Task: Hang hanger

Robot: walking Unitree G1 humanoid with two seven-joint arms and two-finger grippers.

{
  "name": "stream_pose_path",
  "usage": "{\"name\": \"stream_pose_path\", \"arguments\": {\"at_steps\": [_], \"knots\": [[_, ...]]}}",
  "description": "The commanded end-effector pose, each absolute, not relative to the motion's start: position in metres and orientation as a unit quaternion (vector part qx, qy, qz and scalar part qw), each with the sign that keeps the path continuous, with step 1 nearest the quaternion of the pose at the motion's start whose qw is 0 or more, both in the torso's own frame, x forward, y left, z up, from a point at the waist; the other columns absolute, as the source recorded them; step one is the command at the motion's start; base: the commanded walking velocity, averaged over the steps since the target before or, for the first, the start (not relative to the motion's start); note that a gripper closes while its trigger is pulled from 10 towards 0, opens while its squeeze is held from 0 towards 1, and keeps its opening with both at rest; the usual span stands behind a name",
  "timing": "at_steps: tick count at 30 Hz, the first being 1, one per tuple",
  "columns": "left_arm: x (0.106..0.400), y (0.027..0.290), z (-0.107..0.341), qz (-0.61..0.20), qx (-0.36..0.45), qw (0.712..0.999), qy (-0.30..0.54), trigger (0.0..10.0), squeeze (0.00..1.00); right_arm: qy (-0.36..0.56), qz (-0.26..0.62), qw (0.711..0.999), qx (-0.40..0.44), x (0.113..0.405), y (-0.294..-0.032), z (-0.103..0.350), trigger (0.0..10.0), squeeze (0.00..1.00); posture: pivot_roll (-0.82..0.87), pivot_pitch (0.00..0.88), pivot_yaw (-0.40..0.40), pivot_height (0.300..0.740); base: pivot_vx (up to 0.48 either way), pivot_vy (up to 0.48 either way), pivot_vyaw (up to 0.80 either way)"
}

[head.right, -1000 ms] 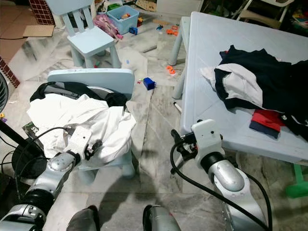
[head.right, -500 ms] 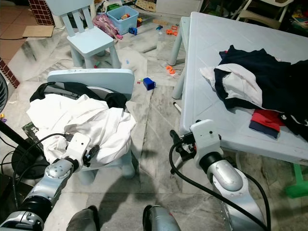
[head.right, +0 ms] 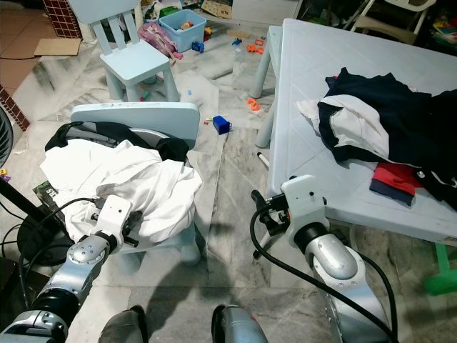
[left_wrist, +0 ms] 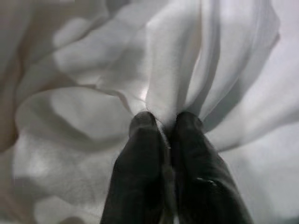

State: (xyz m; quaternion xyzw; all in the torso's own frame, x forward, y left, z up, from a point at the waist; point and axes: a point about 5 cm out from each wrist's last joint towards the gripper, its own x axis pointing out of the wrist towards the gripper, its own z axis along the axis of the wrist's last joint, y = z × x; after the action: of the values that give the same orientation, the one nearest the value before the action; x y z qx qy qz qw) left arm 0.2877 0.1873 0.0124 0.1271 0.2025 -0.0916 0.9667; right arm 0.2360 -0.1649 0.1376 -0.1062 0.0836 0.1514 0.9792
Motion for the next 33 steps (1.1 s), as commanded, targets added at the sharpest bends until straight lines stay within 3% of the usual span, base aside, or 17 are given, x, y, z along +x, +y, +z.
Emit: {"name": "stream_pose_path", "arguments": {"at_steps": [1, 10, 12, 17, 22, 26, 28, 32, 33], "knots": [[0.301, 0.189, 0.029, -0.070, 0.115, 0.977, 0.162, 0.0, 0.00, 0.079, 0.151, 0.980, -0.104, 0.239, -0.165, 0.138, 10.0, 0.00, -0.11, 0.105, -0.118, 0.740, 0.000, 0.000, 0.00], [0.332, 0.193, 0.072, -0.043, 0.099, 0.991, 0.077, 0.0, 0.00, 0.070, 0.147, 0.982, -0.092, 0.248, -0.156, 0.134, 10.0, 0.00, -0.08, 0.074, -0.086, 0.740, 0.000, 0.000, 0.00], [0.350, 0.188, 0.106, -0.042, 0.085, 0.996, 0.007, 0.0, 0.00, 0.064, 0.137, 0.985, -0.085, 0.252, -0.155, 0.133, 10.0, 0.00, -0.07, 0.059, -0.073, 0.740, 0.000, 0.000, 0.00], [0.367, 0.174, 0.144, -0.059, 0.073, 0.994, -0.064, 0.0, 0.00, 0.057, 0.129, 0.987, -0.077, 0.257, -0.154, 0.132, 10.0, 0.00, -0.05, 0.040, -0.062, 0.740, 0.000, 0.000, 0.00], [0.394, 0.136, 0.249, -0.120, 0.072, 0.962, -0.235, 0.0, 0.00, 0.046, 0.123, 0.989, -0.070, 0.268, -0.148, 0.130, 10.0, 0.00, -0.02, 0.012, -0.052, 0.740, 0.000, 0.000, 0.00], [0.399, 0.128, 0.291, -0.126, 0.056, 0.948, -0.285, 0.0, 0.00, 0.040, 0.119, 0.990, -0.066, 0.273, -0.146, 0.130, 10.0, 0.00, -0.01, 0.000, -0.043, 0.740, 0.000, 0.000, 0.00], [0.400, 0.123, 0.341, -0.127, 0.058, 0.929, -0.343, 0.0, 0.00, 0.031, 0.114, 0.991, -0.061, 0.278, -0.144, 0.131, 10.0, 0.00, 0.00, 0.000, -0.037, 0.740, 0.000, 0.000, 0.00], [0.398, 0.125, 0.378, -0.119, 0.051, 0.916, -0.380, 0.0, 0.00, 0.026, 0.114, 0.991, -0.060, 0.281, -0.142, 0.130, 10.0, 0.00, 0.01, 0.000, -0.033, 0.740, 0.000, 0.000, 0.00], [0.392, 0.127, 0.402, -0.116, 0.052, 0.901, -0.415, 0.0, 0.00, 0.020, 0.111, 0.992, -0.057, 0.283, -0.141, 0.131, 10.0, 0.00, 0.01, 0.000, -0.029, 0.740, 0.000, 0.000, 0.00]]}}
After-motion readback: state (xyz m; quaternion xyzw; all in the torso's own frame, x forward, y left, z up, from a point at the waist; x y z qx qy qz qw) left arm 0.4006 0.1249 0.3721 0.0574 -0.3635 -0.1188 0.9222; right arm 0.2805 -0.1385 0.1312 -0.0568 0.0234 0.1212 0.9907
